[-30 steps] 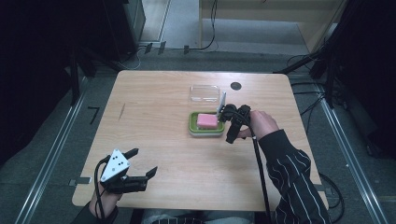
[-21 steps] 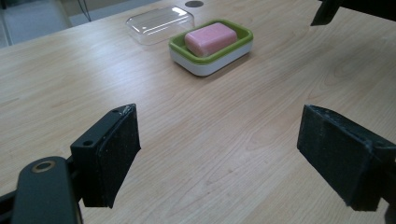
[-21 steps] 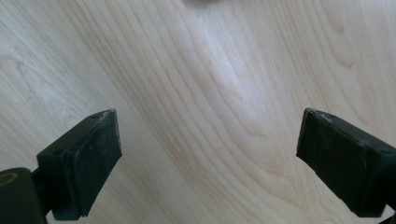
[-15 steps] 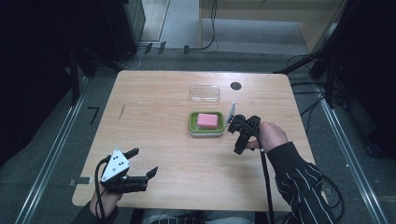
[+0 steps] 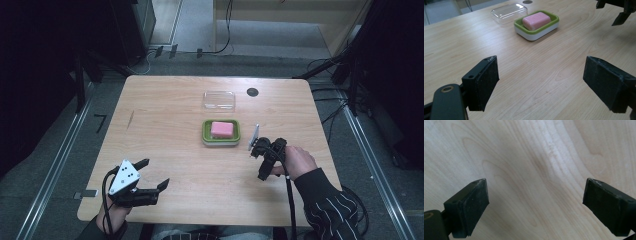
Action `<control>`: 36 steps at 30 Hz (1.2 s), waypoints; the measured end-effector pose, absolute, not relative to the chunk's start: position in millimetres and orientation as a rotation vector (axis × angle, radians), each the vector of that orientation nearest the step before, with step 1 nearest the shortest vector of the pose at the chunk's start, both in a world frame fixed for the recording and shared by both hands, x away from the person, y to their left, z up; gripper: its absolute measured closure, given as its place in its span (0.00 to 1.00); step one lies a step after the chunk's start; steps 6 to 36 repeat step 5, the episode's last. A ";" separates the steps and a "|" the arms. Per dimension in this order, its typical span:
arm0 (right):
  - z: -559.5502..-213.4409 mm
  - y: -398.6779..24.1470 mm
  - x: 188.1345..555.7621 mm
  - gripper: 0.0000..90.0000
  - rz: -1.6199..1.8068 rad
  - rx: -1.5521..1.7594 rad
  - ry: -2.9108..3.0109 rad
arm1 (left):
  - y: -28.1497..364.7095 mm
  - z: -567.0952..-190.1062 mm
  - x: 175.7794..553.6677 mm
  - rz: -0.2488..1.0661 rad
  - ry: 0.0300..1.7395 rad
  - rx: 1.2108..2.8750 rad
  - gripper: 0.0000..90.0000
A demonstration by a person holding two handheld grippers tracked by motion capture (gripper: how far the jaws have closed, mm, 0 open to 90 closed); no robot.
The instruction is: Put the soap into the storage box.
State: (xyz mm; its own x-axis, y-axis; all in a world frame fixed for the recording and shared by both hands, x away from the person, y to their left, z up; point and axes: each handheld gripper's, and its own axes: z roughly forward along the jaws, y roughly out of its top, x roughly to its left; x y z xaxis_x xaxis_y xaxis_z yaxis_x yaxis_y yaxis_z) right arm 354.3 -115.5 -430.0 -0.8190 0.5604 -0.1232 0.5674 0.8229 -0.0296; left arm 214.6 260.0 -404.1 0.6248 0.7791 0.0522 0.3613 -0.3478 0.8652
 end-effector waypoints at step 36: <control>-434.2 -117.9 348.2 0.08 -0.100 0.876 2.903 | 258.9 -403.9 215.8 0.585 0.903 1.954 0.16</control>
